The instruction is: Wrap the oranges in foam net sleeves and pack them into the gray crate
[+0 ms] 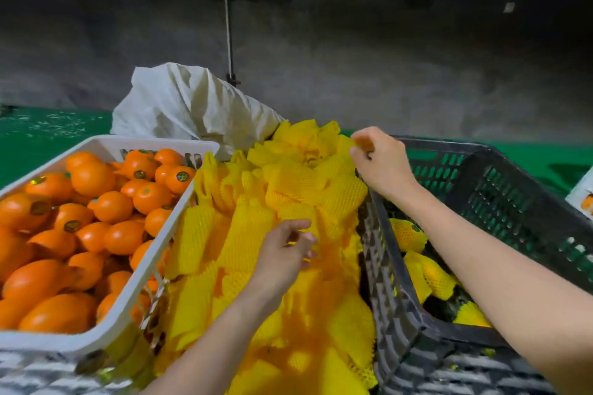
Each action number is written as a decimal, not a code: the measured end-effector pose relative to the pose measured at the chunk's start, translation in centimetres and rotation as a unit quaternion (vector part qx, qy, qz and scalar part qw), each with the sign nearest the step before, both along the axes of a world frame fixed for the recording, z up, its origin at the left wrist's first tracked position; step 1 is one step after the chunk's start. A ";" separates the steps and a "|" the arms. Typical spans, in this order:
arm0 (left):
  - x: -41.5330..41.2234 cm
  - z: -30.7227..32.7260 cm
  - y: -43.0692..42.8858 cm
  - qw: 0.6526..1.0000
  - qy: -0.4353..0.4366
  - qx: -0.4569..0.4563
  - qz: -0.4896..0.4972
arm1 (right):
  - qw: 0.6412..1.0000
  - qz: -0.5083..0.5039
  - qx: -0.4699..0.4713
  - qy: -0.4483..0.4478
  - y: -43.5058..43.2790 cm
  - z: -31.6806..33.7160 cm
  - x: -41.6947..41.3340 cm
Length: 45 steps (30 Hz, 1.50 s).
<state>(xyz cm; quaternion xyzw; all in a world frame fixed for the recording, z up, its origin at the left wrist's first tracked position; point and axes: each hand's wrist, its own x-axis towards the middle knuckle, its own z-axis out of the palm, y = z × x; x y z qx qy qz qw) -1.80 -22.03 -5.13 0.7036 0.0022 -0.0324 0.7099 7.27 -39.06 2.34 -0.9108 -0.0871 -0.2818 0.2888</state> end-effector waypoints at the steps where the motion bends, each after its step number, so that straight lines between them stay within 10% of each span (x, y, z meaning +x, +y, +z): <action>1: -0.1 -0.1 1.2 1.000 -0.001 -0.003 0.031 | 0.998 0.053 -0.042 0.019 2.3 -0.1 -0.7; 8: -2.1 -0.5 8.0 0.985 0.004 -0.011 0.172 | 0.903 0.082 -0.252 0.339 13.6 -6.0 -0.6; 15: -3.5 -1.0 12.2 0.988 0.031 0.015 0.152 | 0.967 0.049 -0.037 0.247 13.5 -8.1 -1.6; 21: -3.0 0.1 12.4 0.993 -0.013 0.057 0.103 | 0.957 0.208 0.072 0.187 12.6 -3.3 -5.3; 31: -3.4 1.0 13.1 0.975 -0.124 0.154 0.105 | 0.976 0.206 0.017 0.063 15.7 -3.3 -9.8; 45: -0.6 3.0 18.1 0.992 -0.063 0.107 -0.036 | 0.949 0.282 0.056 0.130 18.8 -3.1 -6.8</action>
